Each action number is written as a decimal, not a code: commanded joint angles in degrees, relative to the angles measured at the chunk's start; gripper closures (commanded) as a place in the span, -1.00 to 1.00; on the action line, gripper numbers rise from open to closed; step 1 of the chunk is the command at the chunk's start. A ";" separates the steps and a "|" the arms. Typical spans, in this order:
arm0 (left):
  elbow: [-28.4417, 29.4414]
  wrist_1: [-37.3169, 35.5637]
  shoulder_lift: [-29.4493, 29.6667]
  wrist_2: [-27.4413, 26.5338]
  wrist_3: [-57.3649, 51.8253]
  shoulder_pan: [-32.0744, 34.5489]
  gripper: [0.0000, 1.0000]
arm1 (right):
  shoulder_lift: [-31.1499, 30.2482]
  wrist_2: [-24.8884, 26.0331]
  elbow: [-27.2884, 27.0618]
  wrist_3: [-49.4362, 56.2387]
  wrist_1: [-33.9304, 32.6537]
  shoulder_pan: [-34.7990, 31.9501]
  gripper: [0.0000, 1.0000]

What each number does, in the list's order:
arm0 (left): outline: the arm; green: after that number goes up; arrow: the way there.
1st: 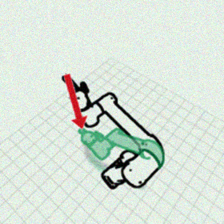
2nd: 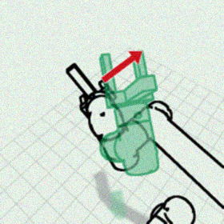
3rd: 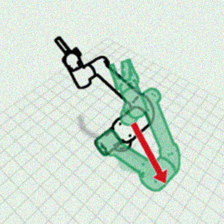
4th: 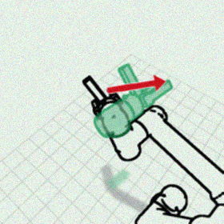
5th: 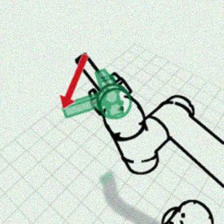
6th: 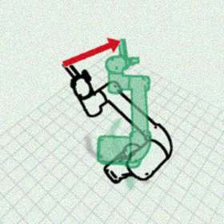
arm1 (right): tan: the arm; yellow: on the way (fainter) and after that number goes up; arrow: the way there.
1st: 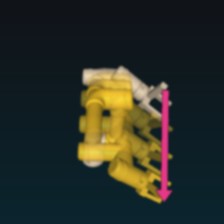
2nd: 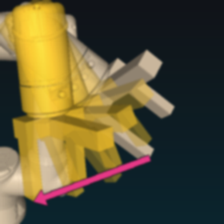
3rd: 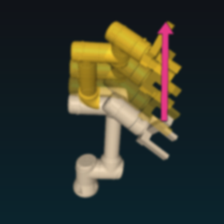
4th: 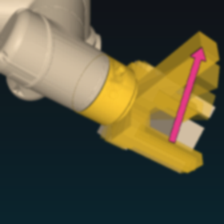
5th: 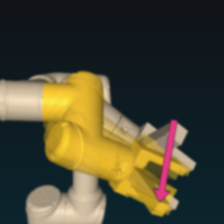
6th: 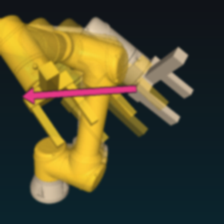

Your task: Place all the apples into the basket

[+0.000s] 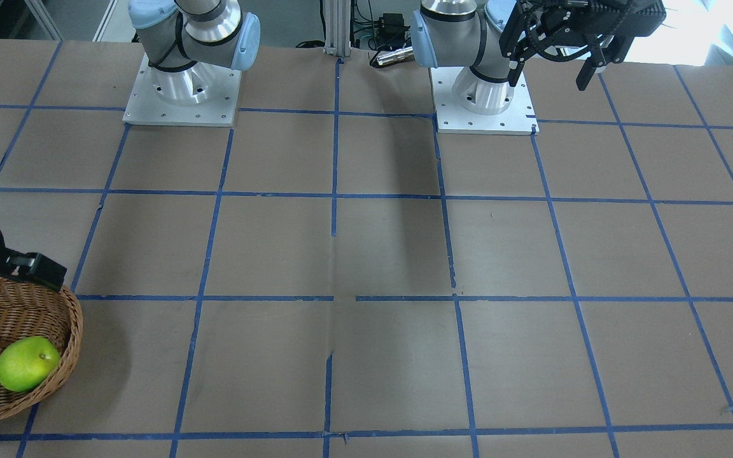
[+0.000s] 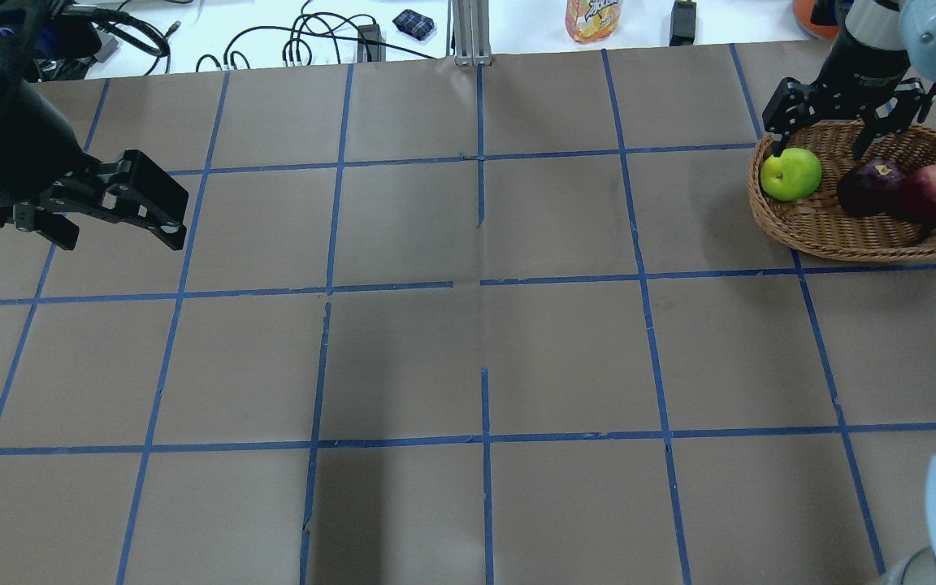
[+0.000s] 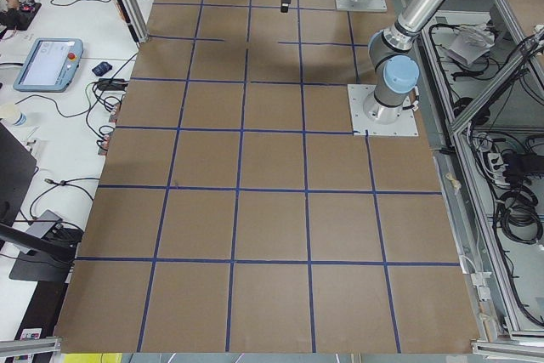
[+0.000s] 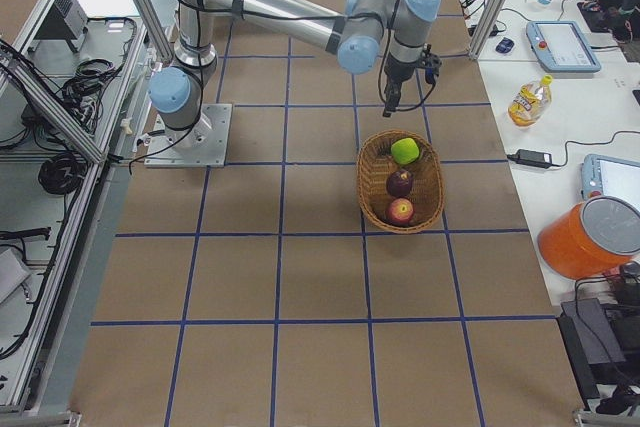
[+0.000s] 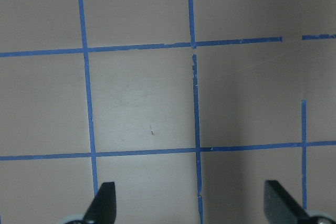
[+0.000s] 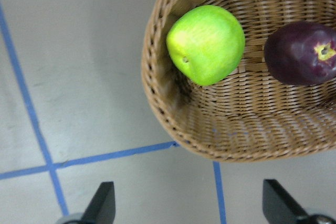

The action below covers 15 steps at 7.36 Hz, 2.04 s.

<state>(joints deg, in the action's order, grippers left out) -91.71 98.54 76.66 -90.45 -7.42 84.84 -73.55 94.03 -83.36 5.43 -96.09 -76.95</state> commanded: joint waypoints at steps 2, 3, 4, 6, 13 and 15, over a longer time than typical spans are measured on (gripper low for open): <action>-0.49 -0.01 -0.37 0.01 0.03 0.06 -1.00 | -10.97 -0.96 -2.50 -4.63 7.37 -12.04 -1.00; -0.49 -0.01 -0.37 0.09 0.03 -0.03 -1.00 | -11.87 -0.96 -2.25 -9.42 10.19 -14.69 -1.00; -0.58 -0.01 -0.37 0.10 0.29 0.06 -1.00 | -12.92 -1.83 -2.07 -10.16 13.26 -15.24 -1.00; -0.58 0.08 -0.37 0.10 0.82 0.06 -1.00 | -15.30 -7.98 -2.85 -10.61 15.04 -14.73 -1.00; -0.58 0.08 -0.28 0.01 0.82 0.06 -1.00 | -18.55 -4.83 -6.19 -14.30 15.75 -13.14 -1.00; -0.58 -0.01 -0.19 0.01 0.82 0.06 -1.00 | -18.91 -4.56 -6.82 -14.30 15.58 -12.88 -1.00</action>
<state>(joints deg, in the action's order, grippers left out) -92.32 98.59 76.39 -90.43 -6.63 84.90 -92.16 89.22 -89.86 -8.85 -80.41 -90.02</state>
